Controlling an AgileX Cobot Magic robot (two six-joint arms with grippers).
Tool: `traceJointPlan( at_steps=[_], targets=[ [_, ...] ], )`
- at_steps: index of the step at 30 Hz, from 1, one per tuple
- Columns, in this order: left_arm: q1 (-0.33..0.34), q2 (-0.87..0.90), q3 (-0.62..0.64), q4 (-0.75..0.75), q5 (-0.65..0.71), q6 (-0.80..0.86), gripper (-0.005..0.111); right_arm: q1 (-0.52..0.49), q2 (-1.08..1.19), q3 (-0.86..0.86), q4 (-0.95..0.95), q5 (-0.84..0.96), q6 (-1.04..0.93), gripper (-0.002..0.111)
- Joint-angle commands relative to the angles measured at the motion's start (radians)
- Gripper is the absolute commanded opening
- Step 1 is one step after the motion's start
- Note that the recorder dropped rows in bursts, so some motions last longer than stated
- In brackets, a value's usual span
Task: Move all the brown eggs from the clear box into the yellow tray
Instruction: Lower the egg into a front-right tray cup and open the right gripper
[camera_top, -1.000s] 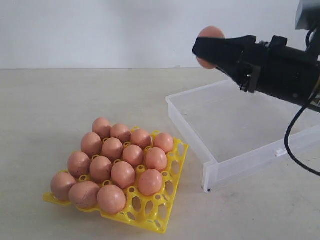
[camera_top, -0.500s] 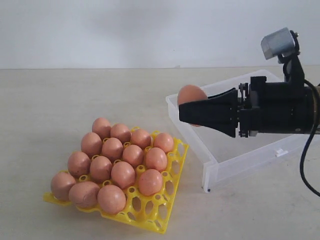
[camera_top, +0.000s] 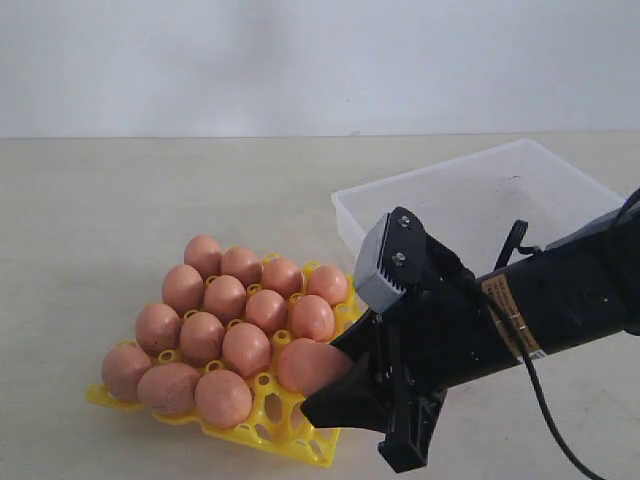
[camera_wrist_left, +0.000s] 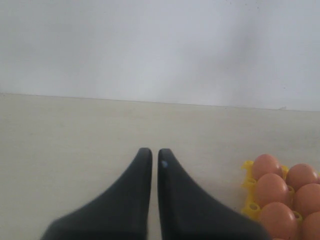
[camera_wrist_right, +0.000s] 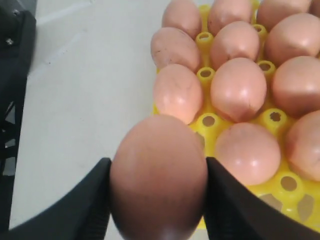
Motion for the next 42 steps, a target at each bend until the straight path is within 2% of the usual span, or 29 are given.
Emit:
traceJointPlan(
  at_steps=[1,8,19,23,26,30,33,38,42],
  targets=[
    [0.006,-0.003,0.003,-0.001,-0.005,0.001,0.004,0.013,0.002,-0.003,0.065,0.026,-0.019,0.000],
    [0.006,-0.003,0.003,-0.001,-0.005,0.001,0.004,0.023,0.014,-0.003,0.387,-0.001,-0.092,0.000],
    [0.006,-0.003,0.003,-0.001,-0.005,0.001,0.004,0.194,0.153,-0.005,0.404,-0.003,-0.124,0.000],
    [0.006,-0.003,0.003,-0.001,-0.005,0.001,0.004,0.202,0.153,-0.005,0.435,0.056,-0.192,0.000],
    [0.006,-0.003,0.003,-0.001,-0.005,0.001,0.004,0.202,0.153,-0.005,0.526,0.132,-0.199,0.000],
    [0.006,-0.003,0.003,-0.001,-0.005,0.001,0.004,0.202,0.153,-0.005,0.579,0.117,-0.231,0.000],
    [0.006,-0.003,0.003,-0.001,-0.005,0.001,0.004,0.202,0.153,-0.005,0.576,0.104,-0.241,0.006],
    [0.006,-0.003,0.003,-0.001,-0.005,0.001,0.004,0.202,0.153,-0.005,0.576,0.106,-0.250,0.031],
    [0.006,-0.003,0.003,-0.001,-0.005,0.001,0.004,0.202,0.153,-0.005,0.576,0.106,-0.250,0.045]
  ],
)
